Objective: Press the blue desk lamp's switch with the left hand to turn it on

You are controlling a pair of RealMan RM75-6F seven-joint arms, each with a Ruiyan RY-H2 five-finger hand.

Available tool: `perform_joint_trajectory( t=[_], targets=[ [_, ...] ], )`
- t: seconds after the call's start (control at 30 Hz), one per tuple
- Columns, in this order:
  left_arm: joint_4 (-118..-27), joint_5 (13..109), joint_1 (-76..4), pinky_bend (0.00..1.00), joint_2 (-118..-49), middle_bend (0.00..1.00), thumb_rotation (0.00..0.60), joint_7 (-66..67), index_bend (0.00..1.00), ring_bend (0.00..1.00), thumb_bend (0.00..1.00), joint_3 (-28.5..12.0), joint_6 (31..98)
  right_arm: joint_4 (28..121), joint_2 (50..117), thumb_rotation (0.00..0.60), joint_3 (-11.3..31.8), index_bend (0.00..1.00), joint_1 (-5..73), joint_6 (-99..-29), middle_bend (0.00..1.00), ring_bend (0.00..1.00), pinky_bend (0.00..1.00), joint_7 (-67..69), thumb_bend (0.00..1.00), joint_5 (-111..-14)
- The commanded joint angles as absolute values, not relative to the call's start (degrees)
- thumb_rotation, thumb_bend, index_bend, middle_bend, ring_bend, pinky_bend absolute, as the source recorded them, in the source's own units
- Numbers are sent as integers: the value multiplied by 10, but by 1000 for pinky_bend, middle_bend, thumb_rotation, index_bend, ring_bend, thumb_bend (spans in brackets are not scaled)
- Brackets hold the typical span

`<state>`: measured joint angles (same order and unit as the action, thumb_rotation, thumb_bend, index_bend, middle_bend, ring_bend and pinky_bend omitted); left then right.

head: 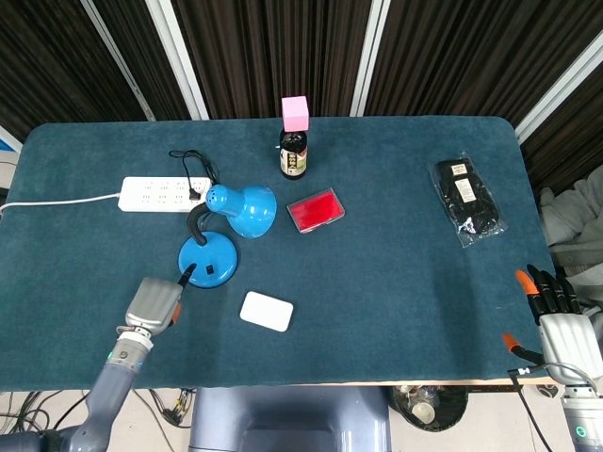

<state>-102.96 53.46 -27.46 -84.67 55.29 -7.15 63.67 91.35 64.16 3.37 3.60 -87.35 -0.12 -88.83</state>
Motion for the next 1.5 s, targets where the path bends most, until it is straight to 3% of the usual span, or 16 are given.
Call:
perform_joint_trajectory(
  t=[0.03, 1.5],
  targets=[
    [-1021, 508, -291, 848, -864, 872, 600, 570, 0, 905, 486, -71, 643, 914, 641, 600, 34, 0, 36, -873, 0, 0, 0, -1, 250, -888],
    [-984, 430, -355, 848, -919, 872, 600, 569, 0, 906, 498, -18, 673, 918, 640, 600, 34, 0, 37, -872, 0, 0, 0, 3, 251, -887]
  ],
)
